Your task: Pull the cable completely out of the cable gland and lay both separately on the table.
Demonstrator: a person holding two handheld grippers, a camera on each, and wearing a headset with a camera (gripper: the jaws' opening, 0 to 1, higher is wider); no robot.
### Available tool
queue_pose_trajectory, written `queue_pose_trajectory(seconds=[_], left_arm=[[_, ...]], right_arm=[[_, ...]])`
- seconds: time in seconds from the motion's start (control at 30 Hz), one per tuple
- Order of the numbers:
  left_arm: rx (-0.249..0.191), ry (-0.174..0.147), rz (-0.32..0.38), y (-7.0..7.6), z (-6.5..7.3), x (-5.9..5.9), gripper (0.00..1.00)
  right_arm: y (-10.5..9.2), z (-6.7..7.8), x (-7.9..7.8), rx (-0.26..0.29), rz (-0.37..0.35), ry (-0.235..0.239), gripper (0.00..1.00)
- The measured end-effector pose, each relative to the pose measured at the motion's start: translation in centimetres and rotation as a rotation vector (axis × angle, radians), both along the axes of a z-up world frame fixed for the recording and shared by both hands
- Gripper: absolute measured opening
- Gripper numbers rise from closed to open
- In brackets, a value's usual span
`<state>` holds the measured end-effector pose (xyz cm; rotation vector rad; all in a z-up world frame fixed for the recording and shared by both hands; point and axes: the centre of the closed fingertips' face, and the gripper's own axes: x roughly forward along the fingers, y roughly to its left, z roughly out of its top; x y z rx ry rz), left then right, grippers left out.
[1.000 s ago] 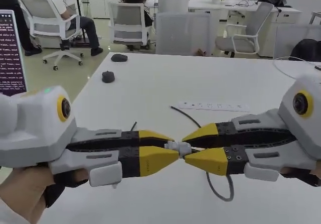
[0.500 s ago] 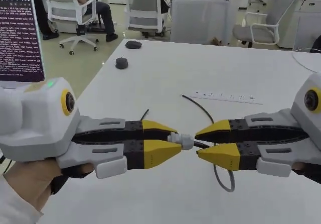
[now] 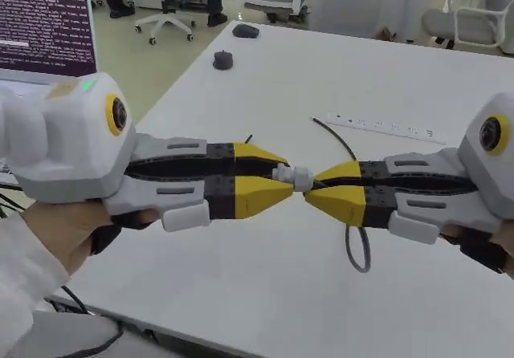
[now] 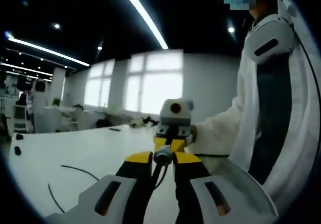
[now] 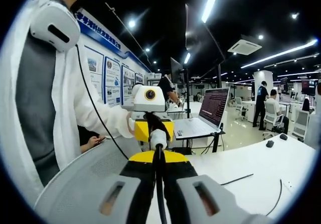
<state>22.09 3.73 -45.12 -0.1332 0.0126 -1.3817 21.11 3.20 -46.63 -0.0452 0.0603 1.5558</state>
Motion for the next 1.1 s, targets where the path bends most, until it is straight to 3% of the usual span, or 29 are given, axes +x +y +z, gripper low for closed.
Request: queue_pose_trajectory(seconds=[0.03,0.1,0.13,0.17,0.2,0.23,0.27,0.3,0.33,0.4,0.43,0.53,0.63,0.7,0.8,0.87,0.97,1.1], left_arm=[[-0.01,0.0,-0.02,0.0,0.3,-0.1,0.2],[-0.007,0.033,-0.088,-0.1,0.1,-0.8,0.33],[0.019,0.05,-0.115,0.0,-0.3,-0.8,0.37],[0.023,0.033,-0.098,0.2,-0.2,-0.3,0.37],[0.024,-0.014,-0.118,0.7,0.0,-0.2,0.32],[0.025,-0.005,-0.13,0.9,0.1,-0.1,0.29],[0.018,0.002,-0.128,1.3,0.4,0.4,0.25],[-0.006,0.041,-0.141,1.6,1.0,0.8,0.2],[-0.01,0.05,-0.138,1.9,1.3,1.2,0.17],[-0.018,0.042,-0.178,2.2,2.1,0.9,0.17],[-0.015,0.023,-0.189,2.3,2.3,0.8,0.17],[0.01,0.018,-0.167,2.1,1.9,1.1,0.16],[-0.011,0.018,-0.144,1.5,2.2,1.2,0.16],[-0.008,0.029,-0.138,1.2,2.1,1.4,0.16],[0.021,0.017,-0.139,0.8,1.2,1.6,0.16],[0.017,0.03,-0.131,0.7,0.9,1.8,0.16],[0.04,0.031,-0.136,0.2,0.2,1.4,0.16],[0.053,0.047,-0.13,0.4,-0.4,1.7,0.16]], right_arm=[[0.2,0.4,-0.1,0.019,-0.003,-0.007,0.02],[0.7,0.7,0.2,0.041,-0.039,0.0,0.02],[1.1,1.1,0.7,0.067,-0.083,0.002,0.02],[1.5,1.4,0.8,0.079,-0.099,0.003,0.02],[1.8,1.8,0.9,0.085,-0.123,-0.003,0.02],[2.5,2.2,0.6,0.092,-0.124,-0.026,0.02],[2.8,2.3,0.4,0.091,-0.12,-0.022,0.02],[3.2,2.5,0.6,0.092,-0.136,-0.011,0.02],[3.4,2.7,0.6,0.101,-0.142,0.0,0.02],[3.7,3.4,0.7,0.128,-0.145,0.009,0.02],[3.8,3.6,0.6,0.131,-0.139,0.004,0.02],[3.8,3.2,1.1,0.096,-0.124,0.021,0.02],[3.2,3.2,1.2,0.061,-0.095,0.004,0.02],[2.9,2.7,1.3,0.03,-0.088,0.0,0.02],[2.8,1.5,1.4,-0.023,-0.093,-0.028,0.02],[2.5,0.9,1.5,-0.045,-0.099,-0.042,0.02],[2.0,-0.1,1.3,-0.08,-0.079,-0.055,0.02],[1.0,-1.4,1.6,-0.14,-0.09,-0.076,0.02]])
